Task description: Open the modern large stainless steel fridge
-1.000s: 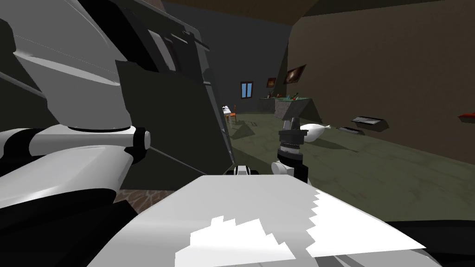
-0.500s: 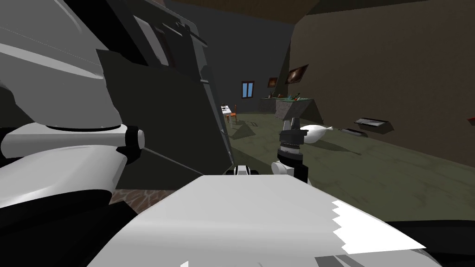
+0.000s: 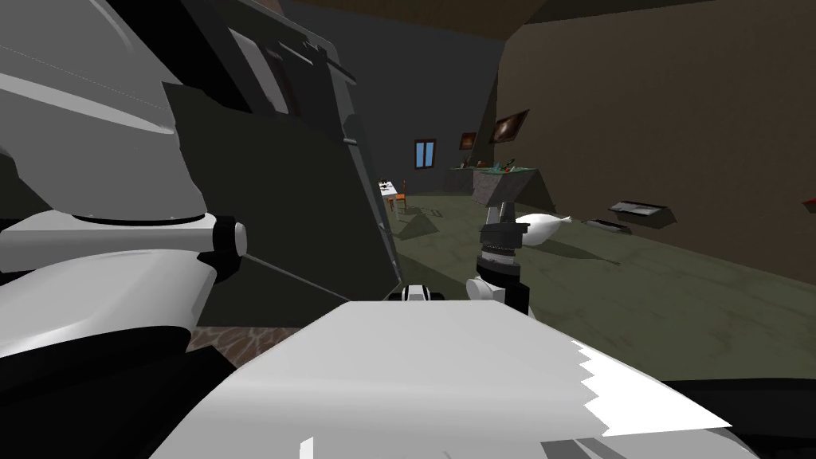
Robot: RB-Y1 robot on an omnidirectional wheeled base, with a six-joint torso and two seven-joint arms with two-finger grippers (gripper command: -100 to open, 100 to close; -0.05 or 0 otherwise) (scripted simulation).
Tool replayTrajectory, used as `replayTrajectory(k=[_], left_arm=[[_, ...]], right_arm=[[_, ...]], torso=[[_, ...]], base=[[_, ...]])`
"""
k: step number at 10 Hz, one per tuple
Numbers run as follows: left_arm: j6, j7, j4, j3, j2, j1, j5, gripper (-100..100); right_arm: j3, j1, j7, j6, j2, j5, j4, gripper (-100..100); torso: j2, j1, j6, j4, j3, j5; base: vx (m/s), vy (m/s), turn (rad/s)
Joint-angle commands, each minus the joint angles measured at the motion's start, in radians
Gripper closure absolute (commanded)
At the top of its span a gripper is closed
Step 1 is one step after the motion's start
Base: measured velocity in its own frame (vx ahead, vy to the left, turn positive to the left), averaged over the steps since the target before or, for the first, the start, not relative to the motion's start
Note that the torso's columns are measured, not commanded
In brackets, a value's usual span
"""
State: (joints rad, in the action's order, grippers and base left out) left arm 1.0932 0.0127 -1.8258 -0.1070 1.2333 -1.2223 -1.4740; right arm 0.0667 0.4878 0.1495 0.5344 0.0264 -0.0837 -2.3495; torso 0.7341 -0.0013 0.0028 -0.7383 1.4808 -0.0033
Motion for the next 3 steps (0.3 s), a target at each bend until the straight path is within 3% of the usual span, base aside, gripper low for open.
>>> replayTrajectory(k=[1, 3], left_arm=[[0.0, 0.0, 0.0, 0.0, 0.0, 0.0, 0.0, 0], [0.0, 0.0, 0.0, 0.0, 0.0, 0.001, 0.0, 0]], right_arm=[[0.0, 0.0, 0.0, 0.0, 0.0, 0.0, 0.0, 0], [0.0, 0.0, 0.0, 0.0, 0.0, 0.0, 0.0, 0]], torso=[[0.001, 0.0, -0.001, 0.001, -0.002, 0.002], [0.002, 0.001, -0.002, 0.001, -0.003, 0.003]], base=[[0.0, 0.0, 0.0], [0.0, 0.0, 0.0]])
